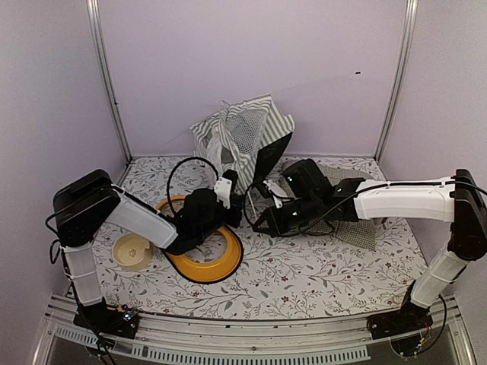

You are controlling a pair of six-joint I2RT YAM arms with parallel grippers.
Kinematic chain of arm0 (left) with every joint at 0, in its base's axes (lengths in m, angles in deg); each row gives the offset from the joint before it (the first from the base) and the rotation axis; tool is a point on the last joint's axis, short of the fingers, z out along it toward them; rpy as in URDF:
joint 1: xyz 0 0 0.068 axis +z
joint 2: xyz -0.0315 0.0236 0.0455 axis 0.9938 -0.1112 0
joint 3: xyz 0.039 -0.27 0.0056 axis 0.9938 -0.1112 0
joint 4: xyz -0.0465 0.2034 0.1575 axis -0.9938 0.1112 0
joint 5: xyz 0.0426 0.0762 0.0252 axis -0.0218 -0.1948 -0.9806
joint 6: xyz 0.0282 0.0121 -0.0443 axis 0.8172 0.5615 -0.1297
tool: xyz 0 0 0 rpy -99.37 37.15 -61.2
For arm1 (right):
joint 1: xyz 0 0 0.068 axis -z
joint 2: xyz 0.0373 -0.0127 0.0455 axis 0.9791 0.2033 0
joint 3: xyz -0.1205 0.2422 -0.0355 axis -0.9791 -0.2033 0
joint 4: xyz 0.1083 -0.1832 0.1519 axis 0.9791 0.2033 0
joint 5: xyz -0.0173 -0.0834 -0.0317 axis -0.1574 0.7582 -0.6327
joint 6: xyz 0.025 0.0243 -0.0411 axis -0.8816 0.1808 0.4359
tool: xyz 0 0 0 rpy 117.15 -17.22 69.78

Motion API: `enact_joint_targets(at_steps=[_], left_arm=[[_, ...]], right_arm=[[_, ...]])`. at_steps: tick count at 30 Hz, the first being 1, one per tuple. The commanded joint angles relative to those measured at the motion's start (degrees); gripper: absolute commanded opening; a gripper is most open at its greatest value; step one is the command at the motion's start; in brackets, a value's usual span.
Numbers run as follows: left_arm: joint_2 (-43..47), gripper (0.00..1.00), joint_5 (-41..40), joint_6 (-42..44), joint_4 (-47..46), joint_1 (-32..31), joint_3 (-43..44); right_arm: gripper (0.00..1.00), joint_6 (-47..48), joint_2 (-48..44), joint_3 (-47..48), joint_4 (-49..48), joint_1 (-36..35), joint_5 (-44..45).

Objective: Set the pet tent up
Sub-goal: Insert the tent pole into the pole socket of the pet tent.

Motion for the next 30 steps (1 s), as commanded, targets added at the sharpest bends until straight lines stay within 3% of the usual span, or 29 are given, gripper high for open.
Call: enact_joint_targets(at_steps=[1,14,30], left_arm=[[4.9,0.0,-1.2,2.3,-2.0,-3.9,-4.2],[14.4,0.0,-5.2,0.8,1.7,-13.1,-14.9],[21.0,0.0,-7.9,-2.3,13.3,-19.3,-17.3]], right_arm=[[0.0,-0.3,1.5,3.3,-3.0,1.8,1.8],[0.0,0.0,6.0,12.1,-8.0,1.9,-1.4],[0.0,0.7,9.0,22.3,-11.1,2.5,0.7]])
